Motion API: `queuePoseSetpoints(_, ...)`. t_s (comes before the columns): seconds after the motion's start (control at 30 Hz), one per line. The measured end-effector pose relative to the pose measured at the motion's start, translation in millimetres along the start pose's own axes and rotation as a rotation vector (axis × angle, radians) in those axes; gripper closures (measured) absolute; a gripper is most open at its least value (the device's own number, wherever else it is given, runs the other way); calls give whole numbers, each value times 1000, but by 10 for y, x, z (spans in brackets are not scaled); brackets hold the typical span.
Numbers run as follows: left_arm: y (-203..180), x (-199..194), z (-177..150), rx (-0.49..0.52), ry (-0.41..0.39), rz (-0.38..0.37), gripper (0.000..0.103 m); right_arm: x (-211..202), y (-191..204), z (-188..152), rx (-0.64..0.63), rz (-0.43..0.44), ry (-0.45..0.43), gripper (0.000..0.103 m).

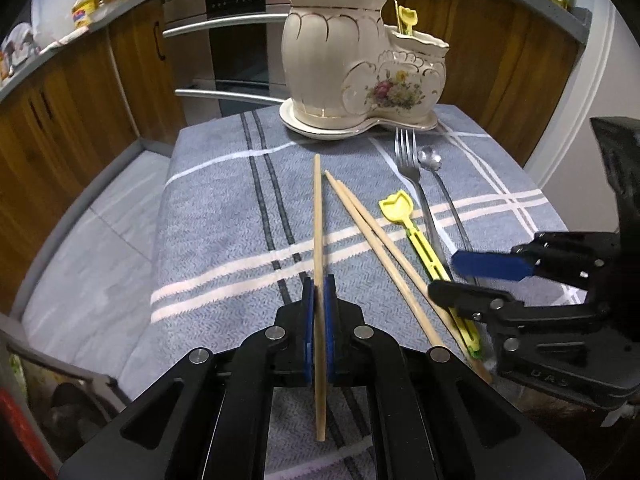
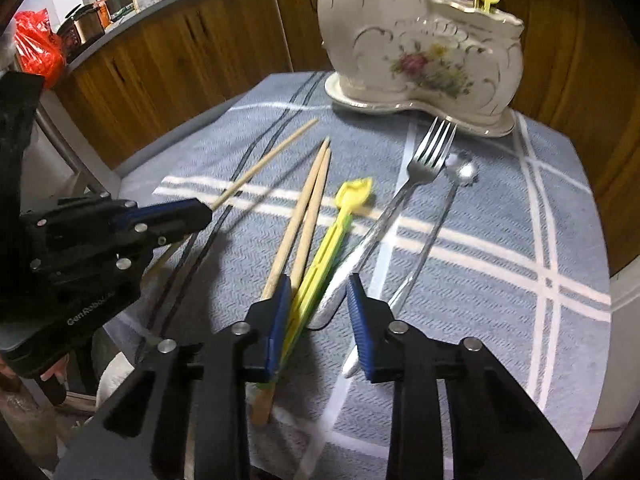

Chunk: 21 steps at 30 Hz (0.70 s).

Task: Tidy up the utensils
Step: 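Close the left tool on a wooden chopstick while the right tool grips the yellow spoon, then lift the chopstick toward the tall cup while the right tool lifts the yellow spoon toward the short cup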

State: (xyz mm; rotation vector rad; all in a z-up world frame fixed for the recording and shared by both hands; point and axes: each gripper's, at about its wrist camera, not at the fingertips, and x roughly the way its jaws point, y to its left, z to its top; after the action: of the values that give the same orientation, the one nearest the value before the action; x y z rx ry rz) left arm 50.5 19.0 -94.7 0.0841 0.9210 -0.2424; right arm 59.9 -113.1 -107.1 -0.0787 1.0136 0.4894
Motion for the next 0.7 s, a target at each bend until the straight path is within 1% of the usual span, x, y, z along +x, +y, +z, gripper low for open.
queuePoseSetpoints(0.07, 1, 0, 6, 0, -5, -4, 98, 1, 29, -1, -3, -8, -1, 77)
queuePoseSetpoints(0.13, -6, -7, 6, 2, -10, -6, 98, -2, 20, 14, -1, -9, -1, 91)
queuePoseSetpoints(0.17, -9, -10, 8, 3, -12, -8, 98, -4, 13, 14, 2, -14, -4, 93)
queuePoseSetpoints(0.23, -13, -12, 9, 4, -14, -8, 98, 6, -20, 21, 16, -5, -4, 93)
queuePoseSetpoints(0.33, -1, -13, 12, 1, -12, -3, 98, -100, -80, 13, 21, -8, -37, 93)
queuePoseSetpoints(0.5, 3, 6, 2, 7, 6, 6, 98, -327, -336, -28, 17, -56, -67, 94)
queuePoseSetpoints(0.6, -9, 30, -9, 12, 26, 6, 98, -394, -540, -49, 10, -88, -49, 94)
queuePoseSetpoints(0.7, -50, 63, -31, 29, 56, 8, 98, -384, -710, -79, 12, -87, 0, 94)
